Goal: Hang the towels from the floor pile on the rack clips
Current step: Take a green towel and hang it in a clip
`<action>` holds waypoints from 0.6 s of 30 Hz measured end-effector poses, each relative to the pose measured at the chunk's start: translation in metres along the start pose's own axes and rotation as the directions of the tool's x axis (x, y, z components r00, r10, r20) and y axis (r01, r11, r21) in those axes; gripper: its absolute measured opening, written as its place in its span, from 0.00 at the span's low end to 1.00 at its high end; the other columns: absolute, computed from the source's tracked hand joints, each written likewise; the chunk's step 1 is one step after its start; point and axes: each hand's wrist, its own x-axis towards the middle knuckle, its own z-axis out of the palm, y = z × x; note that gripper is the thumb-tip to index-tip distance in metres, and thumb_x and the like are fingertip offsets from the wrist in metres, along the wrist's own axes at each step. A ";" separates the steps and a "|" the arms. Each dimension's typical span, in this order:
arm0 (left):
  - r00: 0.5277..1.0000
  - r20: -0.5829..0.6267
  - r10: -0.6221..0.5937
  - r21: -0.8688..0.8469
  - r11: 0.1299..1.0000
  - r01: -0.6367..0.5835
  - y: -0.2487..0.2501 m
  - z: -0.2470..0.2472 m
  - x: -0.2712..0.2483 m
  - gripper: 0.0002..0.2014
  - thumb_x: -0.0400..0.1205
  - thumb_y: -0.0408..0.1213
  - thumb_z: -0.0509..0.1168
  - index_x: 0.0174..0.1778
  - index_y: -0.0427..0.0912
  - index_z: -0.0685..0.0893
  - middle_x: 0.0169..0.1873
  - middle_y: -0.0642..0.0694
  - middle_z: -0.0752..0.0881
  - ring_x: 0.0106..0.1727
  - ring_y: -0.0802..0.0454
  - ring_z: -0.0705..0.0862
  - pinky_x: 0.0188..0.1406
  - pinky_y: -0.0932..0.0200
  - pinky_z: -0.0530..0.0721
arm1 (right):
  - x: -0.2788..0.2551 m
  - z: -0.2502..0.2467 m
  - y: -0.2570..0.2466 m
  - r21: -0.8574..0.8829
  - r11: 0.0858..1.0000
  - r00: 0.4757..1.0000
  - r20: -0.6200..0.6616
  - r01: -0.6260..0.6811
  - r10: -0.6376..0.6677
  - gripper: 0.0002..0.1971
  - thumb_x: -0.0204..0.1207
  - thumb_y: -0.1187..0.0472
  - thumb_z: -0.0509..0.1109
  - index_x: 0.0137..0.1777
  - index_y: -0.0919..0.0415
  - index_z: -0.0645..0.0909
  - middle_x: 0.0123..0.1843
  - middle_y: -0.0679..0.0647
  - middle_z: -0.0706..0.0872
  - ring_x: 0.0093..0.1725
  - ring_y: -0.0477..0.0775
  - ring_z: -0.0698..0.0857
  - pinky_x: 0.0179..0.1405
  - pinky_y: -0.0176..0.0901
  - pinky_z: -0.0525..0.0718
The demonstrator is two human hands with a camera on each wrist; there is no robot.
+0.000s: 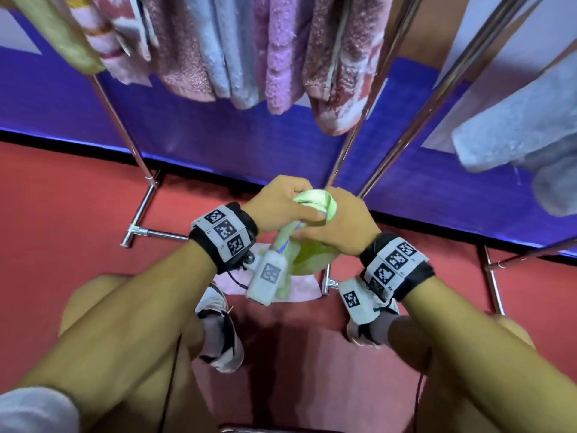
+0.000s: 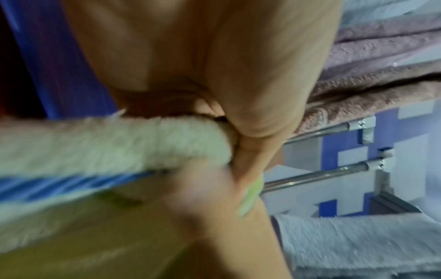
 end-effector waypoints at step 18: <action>0.953 -0.285 -0.104 0.224 0.959 0.172 -0.033 0.022 0.016 0.13 0.65 0.28 0.80 0.30 0.45 0.82 0.20 0.50 0.81 0.21 0.57 0.75 0.27 0.63 0.72 | -0.027 -0.025 0.087 0.570 0.821 0.954 -0.219 -0.045 0.204 0.07 0.62 0.64 0.60 0.30 0.61 0.80 0.28 0.46 0.79 0.33 0.45 0.76 0.36 0.43 0.73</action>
